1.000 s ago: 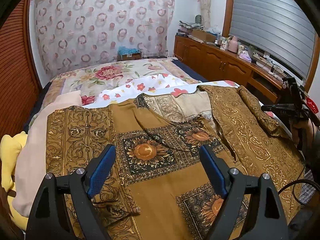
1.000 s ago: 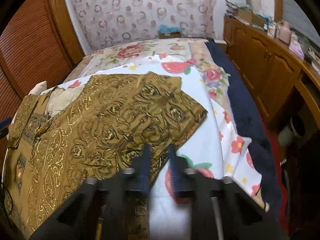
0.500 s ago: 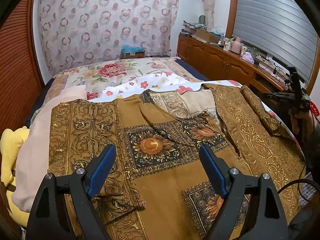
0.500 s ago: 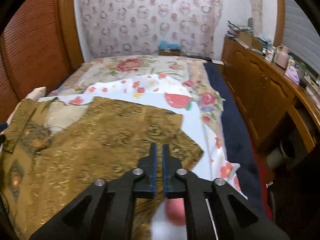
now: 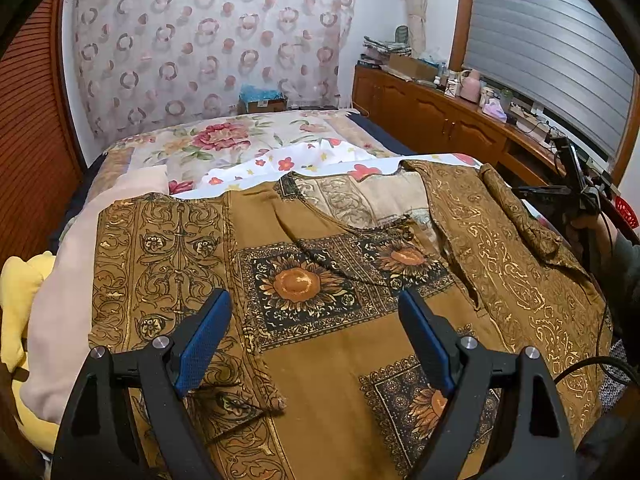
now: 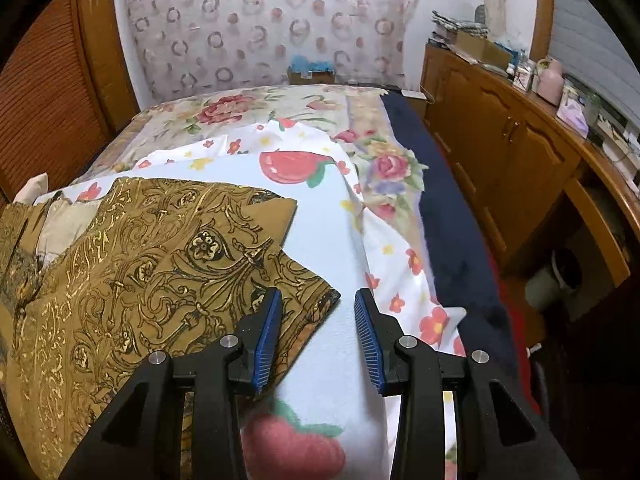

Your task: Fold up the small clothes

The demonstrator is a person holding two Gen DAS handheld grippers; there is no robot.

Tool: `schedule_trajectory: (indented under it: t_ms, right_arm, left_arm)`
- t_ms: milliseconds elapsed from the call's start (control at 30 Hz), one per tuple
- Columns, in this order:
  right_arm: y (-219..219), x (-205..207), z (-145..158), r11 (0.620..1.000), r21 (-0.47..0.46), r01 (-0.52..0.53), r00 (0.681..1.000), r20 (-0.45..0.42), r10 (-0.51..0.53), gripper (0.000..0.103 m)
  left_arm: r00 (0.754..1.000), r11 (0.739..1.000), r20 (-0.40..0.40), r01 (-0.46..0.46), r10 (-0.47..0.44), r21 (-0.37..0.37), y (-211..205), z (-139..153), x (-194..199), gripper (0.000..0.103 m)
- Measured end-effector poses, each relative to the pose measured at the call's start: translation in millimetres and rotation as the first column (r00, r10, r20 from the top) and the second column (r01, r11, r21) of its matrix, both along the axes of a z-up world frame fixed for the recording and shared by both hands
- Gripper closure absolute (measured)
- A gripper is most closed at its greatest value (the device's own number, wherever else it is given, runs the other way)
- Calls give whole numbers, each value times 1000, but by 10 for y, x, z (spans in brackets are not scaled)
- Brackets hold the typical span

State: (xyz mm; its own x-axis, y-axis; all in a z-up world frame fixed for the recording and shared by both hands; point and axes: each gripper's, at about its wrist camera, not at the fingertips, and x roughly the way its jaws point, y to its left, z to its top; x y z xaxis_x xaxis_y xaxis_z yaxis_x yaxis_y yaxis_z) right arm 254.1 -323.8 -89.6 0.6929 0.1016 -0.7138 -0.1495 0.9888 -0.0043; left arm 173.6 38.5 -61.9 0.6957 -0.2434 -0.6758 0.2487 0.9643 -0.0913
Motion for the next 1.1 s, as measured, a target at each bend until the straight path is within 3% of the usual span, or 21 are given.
schedule_trajectory:
  t_ms: [67,167,267,400,633,900,967,1000,1100]
  right_arm:
    - [-24,5,-12,1000,-9,-6,1000,5,6,66]
    - [-13,-20,-8,999,-20,-27,1000,6,27,79]
    - [-10,-16,-11,999,-28,-37,999,5,37,80]
    - [-2,-1,-5,998,-17,-62,998,-3,62,96]
    - [264,-205,311,985,45,-168,984,73,164,97]
    - [978,-268,782,905,151,-397,916,132,380,97]
    - [1106,-249,832,888,145,-436,898,133,420,95]
    - [1159,-240,846,887,129,-444,895,124,429,89]
    - [1203,-268,861,901,16,-434,893,137,428,79]
  left_arm:
    - [1000,1000,-1,1,-1,1,-2,1,-3,17]
    - [1000,1000,-2,0,0,2,-13,1,-14,17]
    - [1000,1000,-5,-1,1,3,-22,-8,-13,17]
    - [1000,1000,-7,-4,4,0,-1,-12,-6,17]
    - [1000,1000,4,-24,24,-3,81,25,-30,17]
    - [998,998,20,-56,56,-6,191,86,-79,17]
    - [998,998,21,-60,60,-5,206,87,-88,17]
    - [998,998,21,-62,62,-4,212,90,-88,17]
    - [997,997,22,-71,71,-5,240,91,-87,17]
